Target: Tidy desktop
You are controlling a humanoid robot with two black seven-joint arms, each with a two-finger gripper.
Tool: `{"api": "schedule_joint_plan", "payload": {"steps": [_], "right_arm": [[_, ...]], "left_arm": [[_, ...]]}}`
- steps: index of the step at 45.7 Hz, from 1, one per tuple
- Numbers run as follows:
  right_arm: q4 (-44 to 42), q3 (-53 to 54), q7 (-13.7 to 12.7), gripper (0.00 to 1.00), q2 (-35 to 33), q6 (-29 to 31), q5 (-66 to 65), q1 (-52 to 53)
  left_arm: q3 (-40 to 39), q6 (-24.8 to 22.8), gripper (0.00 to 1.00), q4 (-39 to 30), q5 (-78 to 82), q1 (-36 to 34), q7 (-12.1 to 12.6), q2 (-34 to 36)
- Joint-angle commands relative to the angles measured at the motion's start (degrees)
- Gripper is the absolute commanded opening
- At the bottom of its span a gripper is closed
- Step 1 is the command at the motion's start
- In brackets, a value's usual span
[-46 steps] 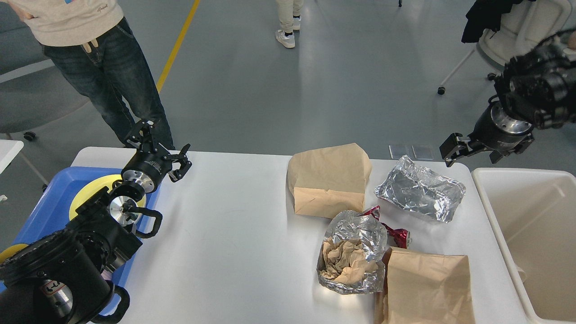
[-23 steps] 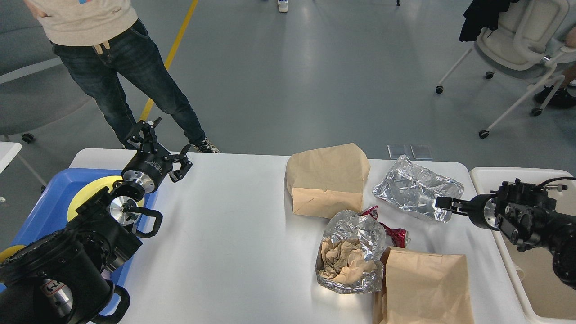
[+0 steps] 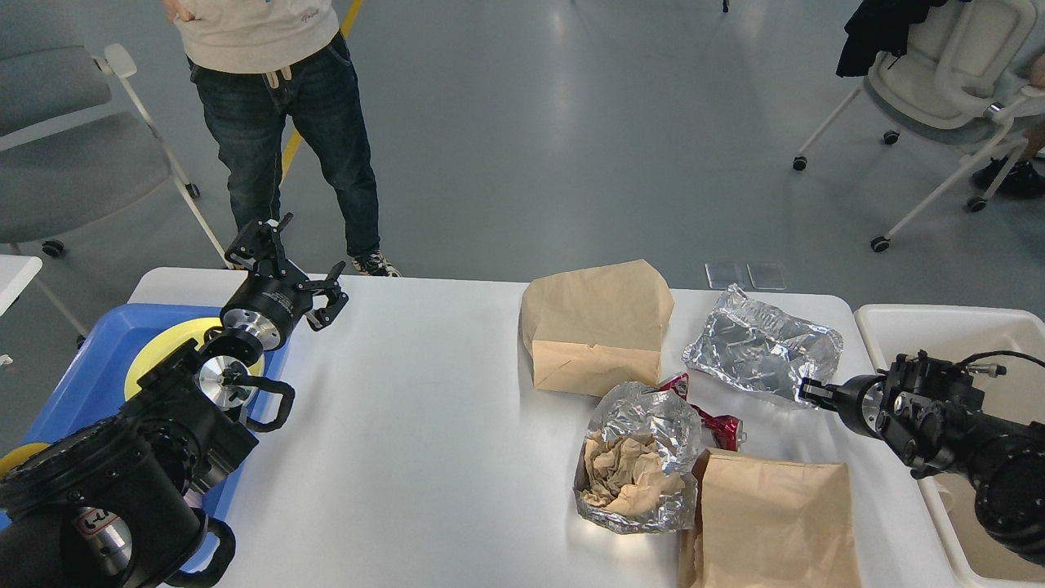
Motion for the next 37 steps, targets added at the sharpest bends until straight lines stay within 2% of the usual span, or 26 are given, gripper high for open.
{"api": "schedule_joint_plan", "payload": {"steps": [1,18,27,32,37], "right_arm": [[-0.14,2.05,-0.05,0.0,-0.36,0.01,0.0,0.14],[-0.14,8.11,-0.05,0.0,-1.07,0.09,0.0,0.76],[0.83,8.29,-0.05,0.0,-5.02,1.5,-0.26,5.58],[0.83,7.5,-0.05,0.0,-7.21,6.76,-0.53,10.15],[0.83,7.41,-0.05,0.0,-10.03,16.16,-0.62,16.48]], "left_arm": [[0.0,0.0,0.96,-0.02,0.0,0.09,-0.01,0.0],[0.0,0.0,0.96,-0.02,0.0,0.0,-0.01,0.0],[0.0,0.0,0.96,-0.02,0.0,0.0,-0.01,0.0],[0.0,0.0,0.96,-0.02,0.0,0.09,-0.01,0.0],[0.0,0.0,0.96,-0.02,0.0,0.09,-0.01,0.0]]}}
